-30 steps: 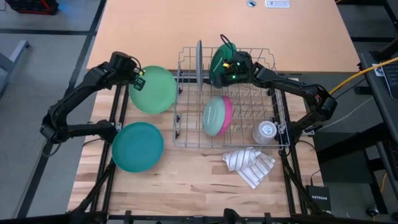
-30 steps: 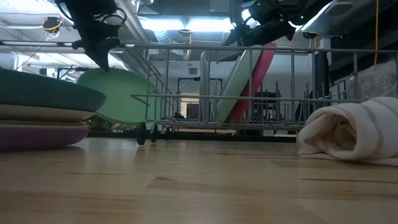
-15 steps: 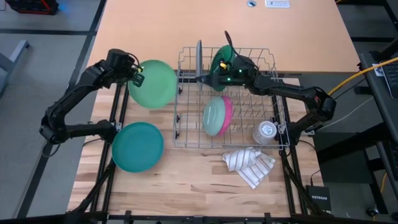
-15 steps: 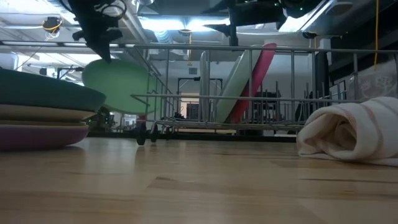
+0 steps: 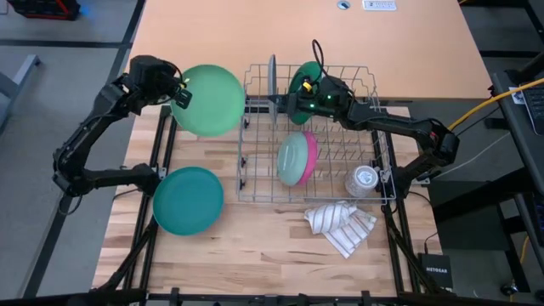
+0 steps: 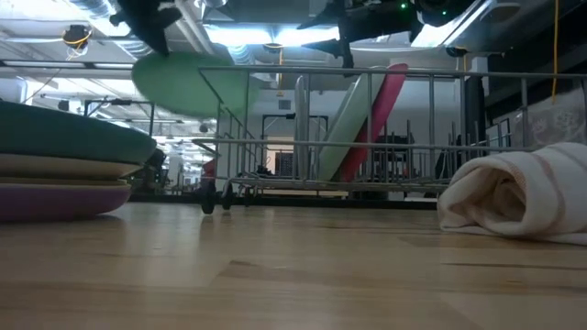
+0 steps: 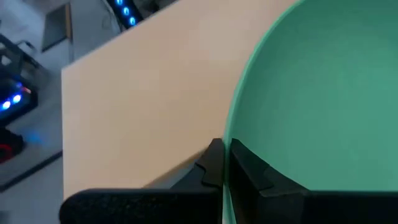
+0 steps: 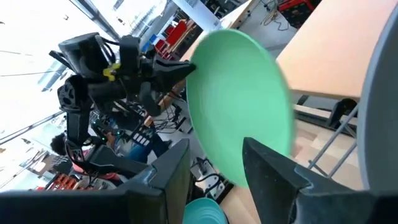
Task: Sort dishes
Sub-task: Put the green plate in the dish rack
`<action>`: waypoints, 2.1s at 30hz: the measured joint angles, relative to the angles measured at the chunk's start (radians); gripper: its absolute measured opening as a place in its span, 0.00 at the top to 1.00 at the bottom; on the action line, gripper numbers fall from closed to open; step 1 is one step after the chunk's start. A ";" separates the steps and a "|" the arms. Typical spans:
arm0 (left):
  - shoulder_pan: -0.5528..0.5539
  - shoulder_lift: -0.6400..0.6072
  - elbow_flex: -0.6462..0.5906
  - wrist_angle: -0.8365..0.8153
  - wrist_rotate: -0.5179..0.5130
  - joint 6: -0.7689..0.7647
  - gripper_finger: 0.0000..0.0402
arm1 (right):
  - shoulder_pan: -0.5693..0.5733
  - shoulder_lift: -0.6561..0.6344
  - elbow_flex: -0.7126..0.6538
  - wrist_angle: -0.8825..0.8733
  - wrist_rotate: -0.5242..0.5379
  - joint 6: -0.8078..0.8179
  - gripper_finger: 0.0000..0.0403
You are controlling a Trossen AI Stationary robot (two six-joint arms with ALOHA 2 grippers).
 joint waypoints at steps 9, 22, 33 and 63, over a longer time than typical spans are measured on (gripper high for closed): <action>-0.079 -0.005 0.094 -0.021 -0.019 0.000 1.00 | 0.000 0.000 0.000 0.003 0.002 0.032 0.62; -0.243 -0.005 0.106 -0.025 0.018 -0.053 1.00 | 0.036 0.000 0.000 0.005 -0.058 -0.225 0.62; -0.332 -0.005 0.106 -0.023 0.008 -0.094 1.00 | 0.108 0.000 0.000 -0.007 0.062 -0.265 0.62; -0.489 -0.006 0.108 0.004 0.027 -0.132 0.93 | 0.121 0.004 -0.003 -0.060 0.155 -0.325 0.94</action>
